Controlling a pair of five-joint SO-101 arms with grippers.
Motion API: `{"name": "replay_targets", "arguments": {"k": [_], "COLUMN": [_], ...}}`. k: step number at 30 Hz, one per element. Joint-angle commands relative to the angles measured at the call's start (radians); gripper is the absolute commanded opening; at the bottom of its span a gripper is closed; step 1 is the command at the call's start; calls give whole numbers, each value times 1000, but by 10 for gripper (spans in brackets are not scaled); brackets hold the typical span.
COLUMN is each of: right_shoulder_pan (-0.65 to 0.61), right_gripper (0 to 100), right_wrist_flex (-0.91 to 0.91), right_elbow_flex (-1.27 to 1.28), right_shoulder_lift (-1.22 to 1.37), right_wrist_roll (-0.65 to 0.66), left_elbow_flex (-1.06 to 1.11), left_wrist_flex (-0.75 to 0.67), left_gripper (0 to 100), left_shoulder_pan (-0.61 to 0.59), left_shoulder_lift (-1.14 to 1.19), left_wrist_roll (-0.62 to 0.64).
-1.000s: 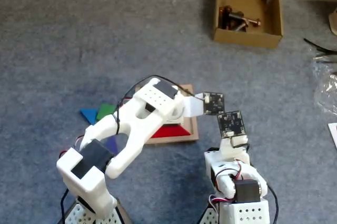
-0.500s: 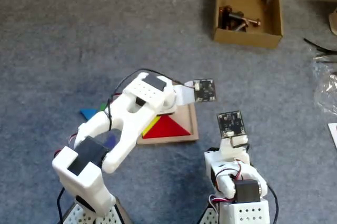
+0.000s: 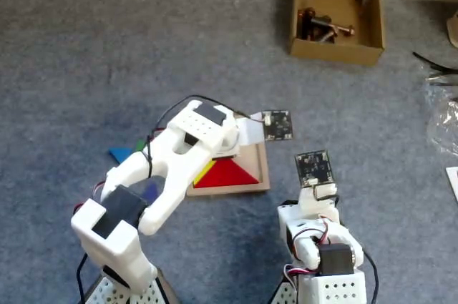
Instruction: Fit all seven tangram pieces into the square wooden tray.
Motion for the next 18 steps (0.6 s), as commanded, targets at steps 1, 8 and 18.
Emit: {"name": "replay_targets", "arguments": {"k": [1, 8, 18], "right_shoulder_pan": [-10, -10, -10], "right_gripper": [5, 5, 5], "right_wrist_flex": [-18, -18, -18], "right_elbow_flex": [117, 117, 117], "right_shoulder_lift": [-8, -8, -8], "right_wrist_roll": [-8, -8, -8], "left_elbow_flex": [-12, 28, 22], "left_wrist_flex": [40, 58, 178], "left_gripper": [8, 8, 7], "left_shoulder_pan": [-15, -15, -15], "left_shoulder_lift": [-36, -38, -48], "left_wrist_roll": [9, 11, 6]}}
